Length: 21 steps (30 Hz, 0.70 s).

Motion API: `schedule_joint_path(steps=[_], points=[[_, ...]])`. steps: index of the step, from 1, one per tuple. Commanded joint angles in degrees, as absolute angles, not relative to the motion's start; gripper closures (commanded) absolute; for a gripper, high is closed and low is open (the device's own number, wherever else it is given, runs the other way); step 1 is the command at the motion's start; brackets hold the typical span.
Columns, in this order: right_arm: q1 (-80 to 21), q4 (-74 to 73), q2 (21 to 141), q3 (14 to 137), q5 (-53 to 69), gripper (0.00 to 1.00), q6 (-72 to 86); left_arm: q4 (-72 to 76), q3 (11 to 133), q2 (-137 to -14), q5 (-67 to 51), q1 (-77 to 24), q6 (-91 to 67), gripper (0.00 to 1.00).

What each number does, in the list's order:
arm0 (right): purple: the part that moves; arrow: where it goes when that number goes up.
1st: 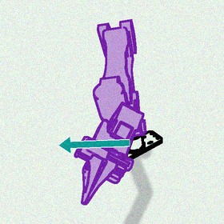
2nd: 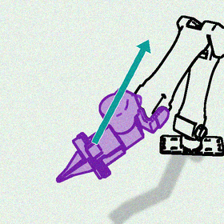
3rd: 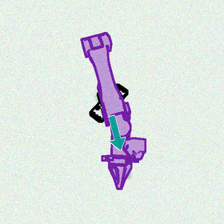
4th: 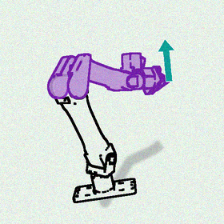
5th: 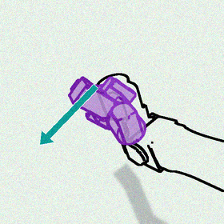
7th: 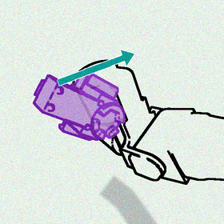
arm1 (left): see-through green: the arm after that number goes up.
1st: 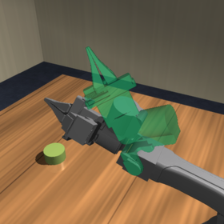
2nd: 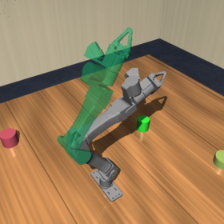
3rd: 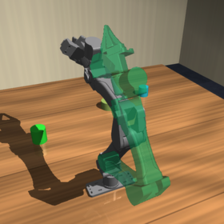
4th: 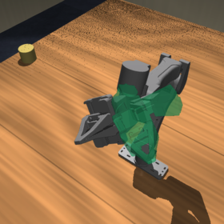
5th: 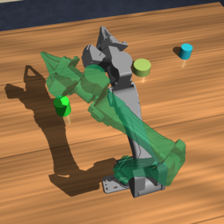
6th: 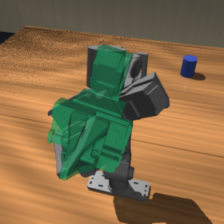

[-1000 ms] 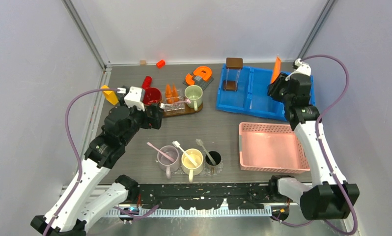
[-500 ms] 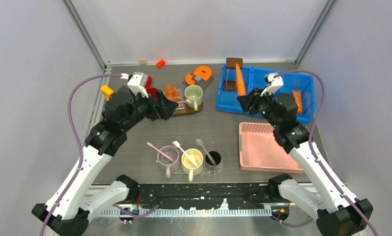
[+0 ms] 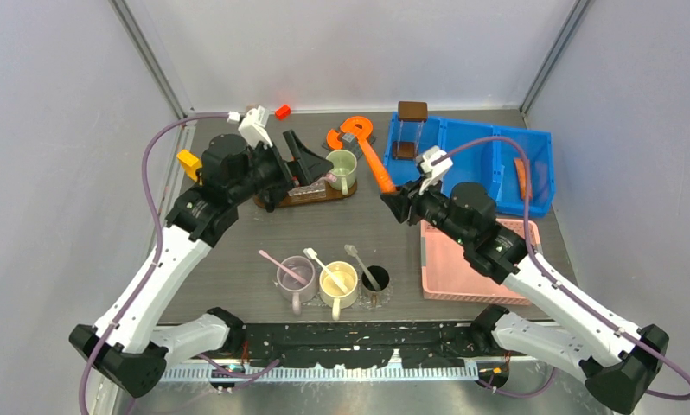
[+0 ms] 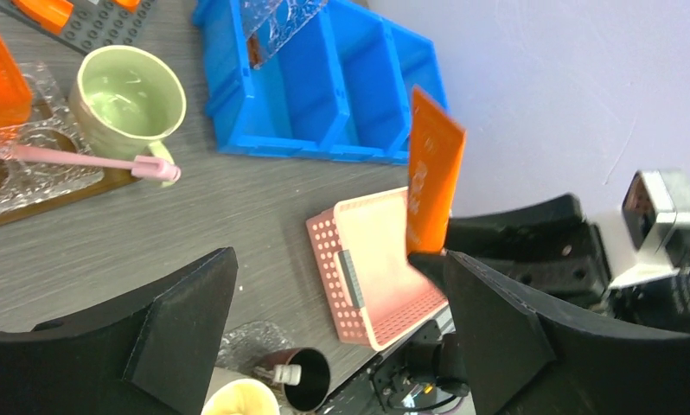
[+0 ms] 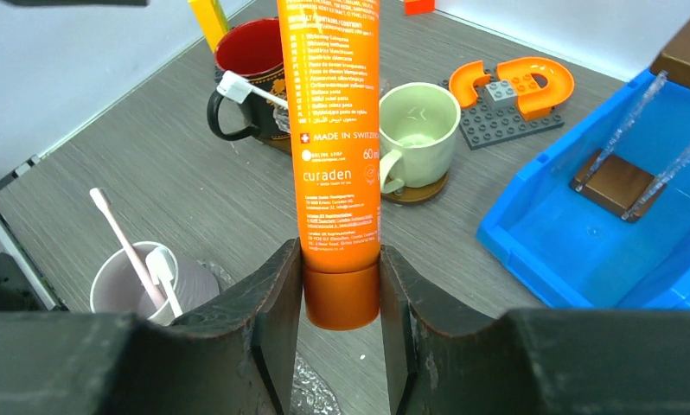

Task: Prepare toiletry sets of a toothbrush and toothpaste on the tray
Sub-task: Pick up the toothpaste from the storage box.

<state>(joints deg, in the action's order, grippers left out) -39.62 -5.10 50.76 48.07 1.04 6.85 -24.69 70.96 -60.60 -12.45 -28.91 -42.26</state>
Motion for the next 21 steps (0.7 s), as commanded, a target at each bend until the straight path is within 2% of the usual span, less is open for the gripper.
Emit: schedule_joint_path(steps=[1, 11, 18, 21], points=[[-44.4, -0.3, 51.7, 49.5, -5.9, 0.99, 0.9, -20.1, 75.4, -63.4, -14.4, -29.7, -47.3, 0.07], [-52.5, -0.3, 54.8, 49.8, -14.2, 0.99, -6.3, -18.4, 80.3, -70.7, -12.9, -31.7, -50.1, 0.15], [-54.8, -0.3, 55.3, 49.7, -17.0, 0.99, -8.0, -18.9, 79.8, -74.7, -12.1, -32.6, -50.3, 0.3], [-55.2, -0.3, 55.5, 49.7, -17.7, 0.99, -8.5, -18.9, 79.5, -75.6, -12.2, -32.9, -50.3, 0.42]])
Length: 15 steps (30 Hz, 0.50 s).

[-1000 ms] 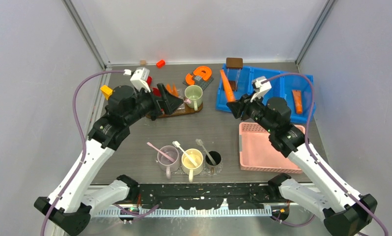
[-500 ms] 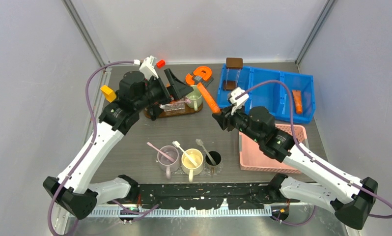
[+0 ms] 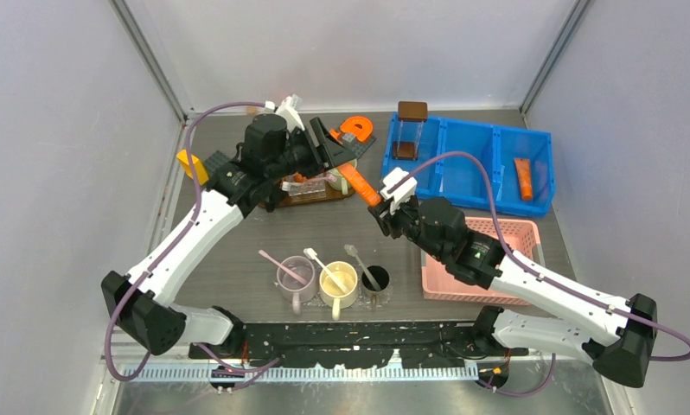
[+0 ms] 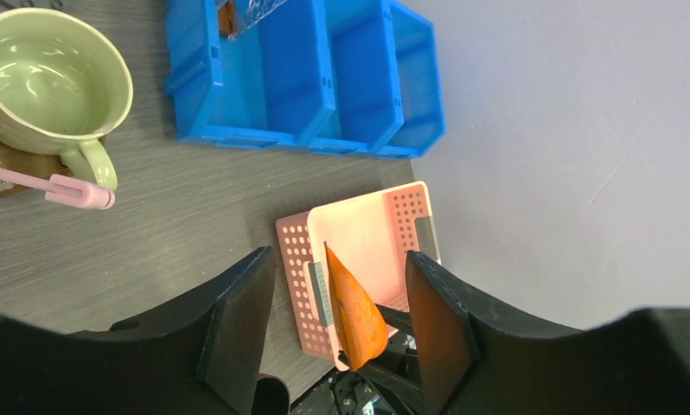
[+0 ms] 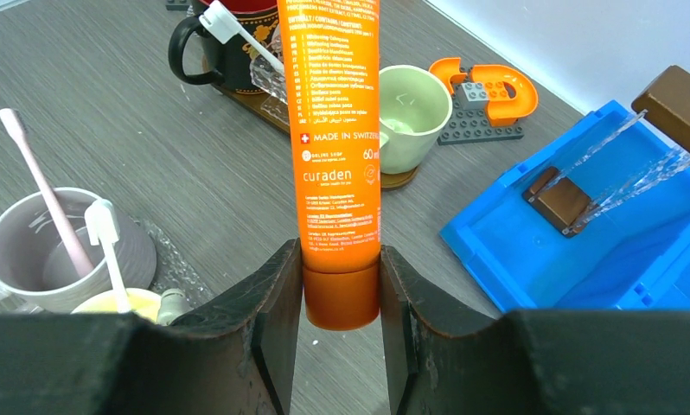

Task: Prepare toiletry sets of a toothbrush and toothpaste on the tray
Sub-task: Pick up the toothpaste from the storage box.

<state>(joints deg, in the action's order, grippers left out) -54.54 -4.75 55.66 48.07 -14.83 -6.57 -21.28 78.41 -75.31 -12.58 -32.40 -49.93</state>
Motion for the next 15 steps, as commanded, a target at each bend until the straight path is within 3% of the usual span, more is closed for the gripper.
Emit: schedule_joint_path(steps=[1, 11, 15], points=[[-55.3, -0.3, 55.5, 49.7, -17.8, 0.99, -8.6, -18.9, 79.4, -75.7, -12.2, -33.0, -50.3, 0.45], [-56.6, 1.8, 56.2, 49.2, -20.2, 0.99, -10.0, -17.3, 78.0, -76.0, -14.5, -33.6, -52.4, 0.83], [-57.5, 2.1, 56.7, 49.0, -21.8, 0.99, -11.0, -17.0, 77.2, -76.1, -14.8, -33.9, -53.1, 0.87]])
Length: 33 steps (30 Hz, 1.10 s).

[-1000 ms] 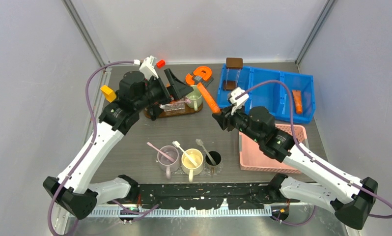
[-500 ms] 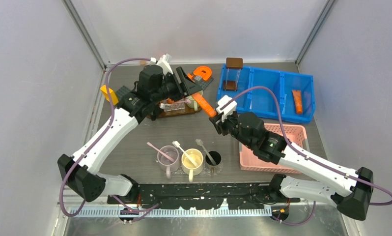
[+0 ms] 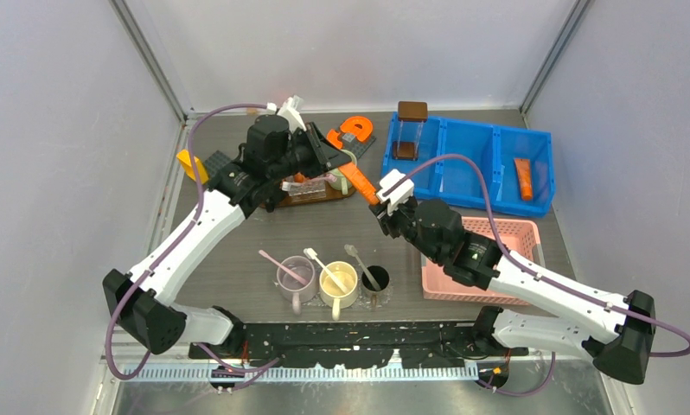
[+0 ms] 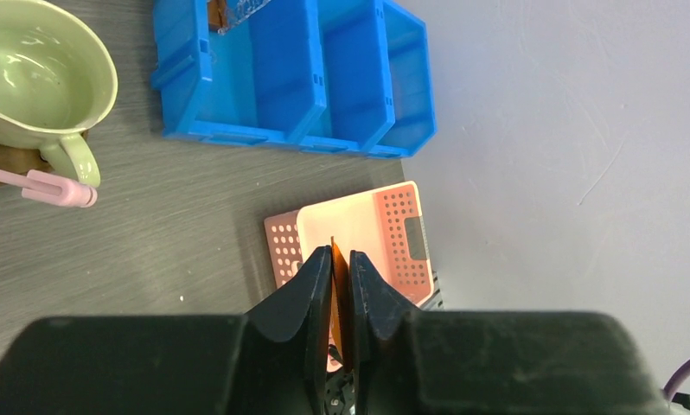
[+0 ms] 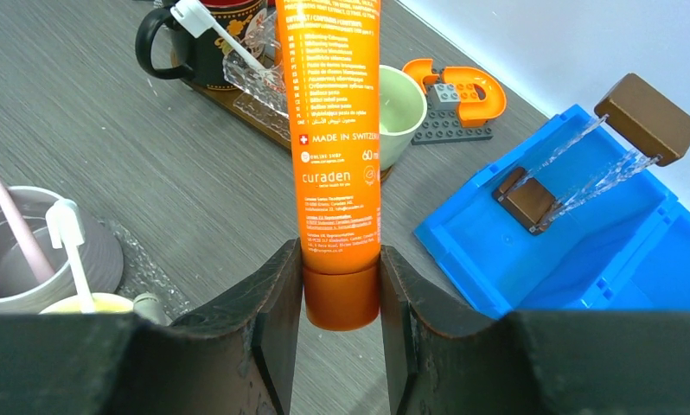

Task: Prepare toiletry sets of a toothbrush and toothpaste on the tray
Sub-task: Pick up the toothpaste from the storage box.

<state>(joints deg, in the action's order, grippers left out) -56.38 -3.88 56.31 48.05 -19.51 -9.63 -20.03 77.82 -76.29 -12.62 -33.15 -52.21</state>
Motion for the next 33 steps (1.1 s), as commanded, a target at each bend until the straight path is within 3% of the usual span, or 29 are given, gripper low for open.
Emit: schedule_joint_path(steps=[1, 3, 6, 9, 19, 26, 33], points=[[-57.7, 2.2, 56.8, 49.0, -22.0, 0.99, -11.4, -17.0, 77.0, -76.0, -14.8, -33.9, -53.1, 0.87], [-58.2, 2.2, 57.3, 49.2, -22.8, 0.99, -11.9, -17.1, 76.8, -76.3, -14.7, -34.0, -53.1, 0.88], [-59.0, 2.1, 57.7, 49.2, -23.7, 0.99, -12.3, -17.0, 76.6, -76.2, -14.7, -34.0, -53.1, 1.0], [-59.2, 2.5, 57.2, 48.9, -24.2, 0.98, -11.5, -17.2, 76.8, -75.4, -13.8, -34.0, -51.8, 1.0], [-59.2, 0.5, 54.2, 48.9, -23.5, 0.35, -8.0, -18.5, 75.1, -66.8, -3.3, -34.0, -37.5, 1.0], [-59.2, -2.3, 52.0, 49.5, -24.3, 0.18, -5.9, -22.2, 73.7, -60.5, 2.1, -34.0, -27.0, 1.0], [-59.2, -4.5, 50.1, 49.6, -27.3, 0.14, -4.6, -30.6, 72.3, -53.3, 5.0, -34.0, -20.3, 1.0]])
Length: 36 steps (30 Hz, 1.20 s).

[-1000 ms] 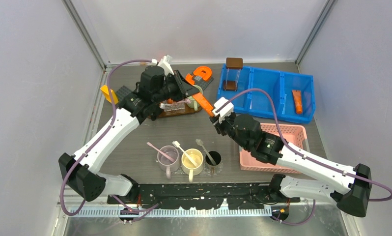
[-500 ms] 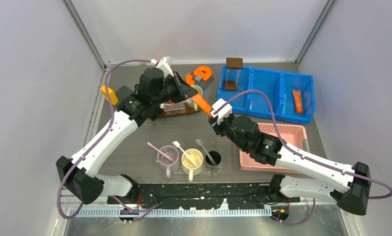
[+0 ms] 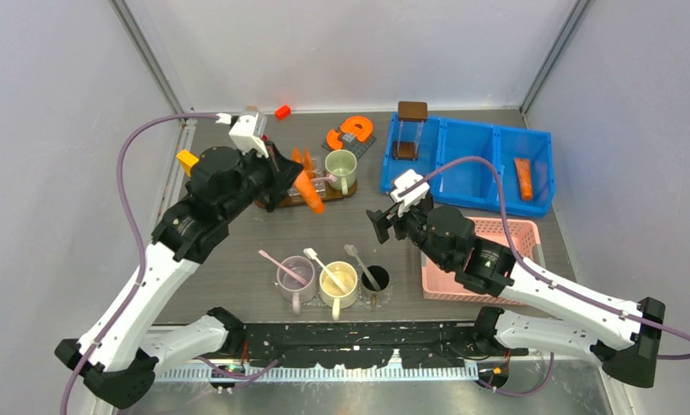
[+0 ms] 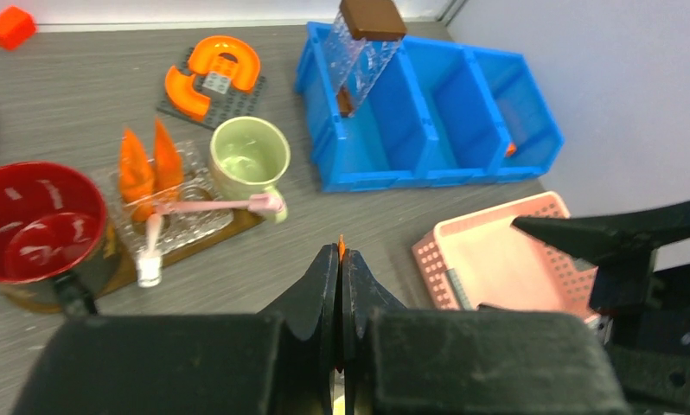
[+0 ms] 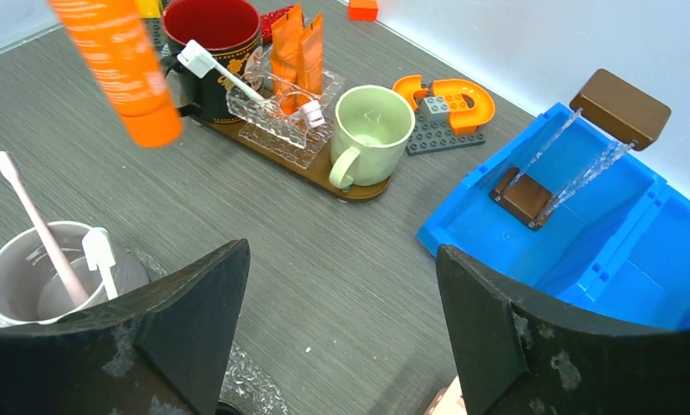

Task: Prepare toiletry sets of a toothbrush and toothpaste on the tray
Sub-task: Pick up the toothpaste from the storage box, then place the toothpaste in the cup.

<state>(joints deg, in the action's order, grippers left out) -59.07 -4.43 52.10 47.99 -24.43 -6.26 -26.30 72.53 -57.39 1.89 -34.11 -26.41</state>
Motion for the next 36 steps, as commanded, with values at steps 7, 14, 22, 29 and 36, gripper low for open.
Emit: schedule_joint_path(steps=[7, 14, 22, 29, 36], points=[[-59.2, -6.1, 48.3, 49.2, -32.8, 0.08, -3.8, -38.3, 69.2, -47.2, 6.5, -34.0, -17.5, 1.0], [-59.2, -7.5, 45.9, 48.2, -37.8, 0.05, -2.6, -40.4, 62.2, -41.7, 5.0, -34.0, -19.2, 1.0], [-59.2, -8.8, 44.6, 47.4, -40.5, 0.05, -2.4, -37.5, 54.8, -39.0, 0.8, -34.0, -22.7, 1.0], [-59.1, -9.1, 43.6, 46.9, -41.9, 0.04, -2.6, -34.6, 50.1, -38.5, -2.1, -34.0, -24.4, 1.0], [-59.2, -9.3, 43.7, 46.6, -42.7, 0.04, -2.6, -31.9, 46.1, -37.8, -5.2, -34.0, -25.6, 1.0]])
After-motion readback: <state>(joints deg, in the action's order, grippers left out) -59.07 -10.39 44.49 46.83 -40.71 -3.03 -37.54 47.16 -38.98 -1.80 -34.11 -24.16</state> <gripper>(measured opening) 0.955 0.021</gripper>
